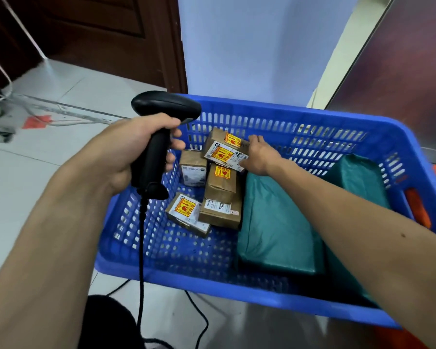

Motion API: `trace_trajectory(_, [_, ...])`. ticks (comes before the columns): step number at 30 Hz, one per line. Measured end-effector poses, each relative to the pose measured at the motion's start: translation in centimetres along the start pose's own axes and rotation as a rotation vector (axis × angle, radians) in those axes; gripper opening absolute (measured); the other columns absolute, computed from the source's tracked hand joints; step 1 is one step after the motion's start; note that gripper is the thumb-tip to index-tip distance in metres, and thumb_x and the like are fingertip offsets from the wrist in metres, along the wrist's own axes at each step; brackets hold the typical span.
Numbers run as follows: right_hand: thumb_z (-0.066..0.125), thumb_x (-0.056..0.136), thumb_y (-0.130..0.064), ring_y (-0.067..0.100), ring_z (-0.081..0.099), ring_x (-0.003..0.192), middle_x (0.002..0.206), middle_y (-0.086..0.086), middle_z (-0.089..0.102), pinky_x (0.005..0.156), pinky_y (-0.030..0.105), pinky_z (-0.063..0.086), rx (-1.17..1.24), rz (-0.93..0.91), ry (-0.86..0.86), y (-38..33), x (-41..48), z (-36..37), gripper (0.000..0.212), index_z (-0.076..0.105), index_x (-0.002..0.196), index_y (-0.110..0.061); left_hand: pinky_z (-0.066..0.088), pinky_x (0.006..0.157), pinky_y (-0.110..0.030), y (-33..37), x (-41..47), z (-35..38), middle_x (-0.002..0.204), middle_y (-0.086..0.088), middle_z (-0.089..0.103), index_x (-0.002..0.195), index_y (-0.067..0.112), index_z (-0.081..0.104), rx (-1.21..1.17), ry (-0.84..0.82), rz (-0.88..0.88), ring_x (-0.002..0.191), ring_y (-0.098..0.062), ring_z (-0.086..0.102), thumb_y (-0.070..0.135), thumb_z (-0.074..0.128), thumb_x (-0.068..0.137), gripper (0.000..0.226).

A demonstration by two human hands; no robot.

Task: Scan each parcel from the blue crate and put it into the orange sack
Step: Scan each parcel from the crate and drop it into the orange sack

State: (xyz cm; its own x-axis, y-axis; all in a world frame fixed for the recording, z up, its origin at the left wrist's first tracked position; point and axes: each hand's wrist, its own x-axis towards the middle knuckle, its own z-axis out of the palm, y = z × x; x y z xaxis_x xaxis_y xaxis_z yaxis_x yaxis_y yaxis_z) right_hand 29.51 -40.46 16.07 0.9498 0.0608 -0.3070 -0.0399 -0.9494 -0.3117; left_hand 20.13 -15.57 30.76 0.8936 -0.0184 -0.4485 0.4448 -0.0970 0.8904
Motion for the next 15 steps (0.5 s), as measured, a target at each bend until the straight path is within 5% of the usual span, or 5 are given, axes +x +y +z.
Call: trace_trajectory(15, [0.079, 0.087, -0.04, 0.037, 0.036, 0.14, 0.15, 0.014, 0.037, 0.116, 0.051, 0.035, 0.035, 0.061, 0.029, 1.5, 2.7, 2.8, 0.085, 0.031, 0.151, -0.011, 0.052, 0.05, -0.024, -0.1, 0.4, 0.4, 0.082, -0.004, 0.074, 0.094, 0.012, 0.071, 0.066, 0.02, 0.03, 0.053, -0.013, 0.058, 0.031, 0.068, 0.095, 0.02])
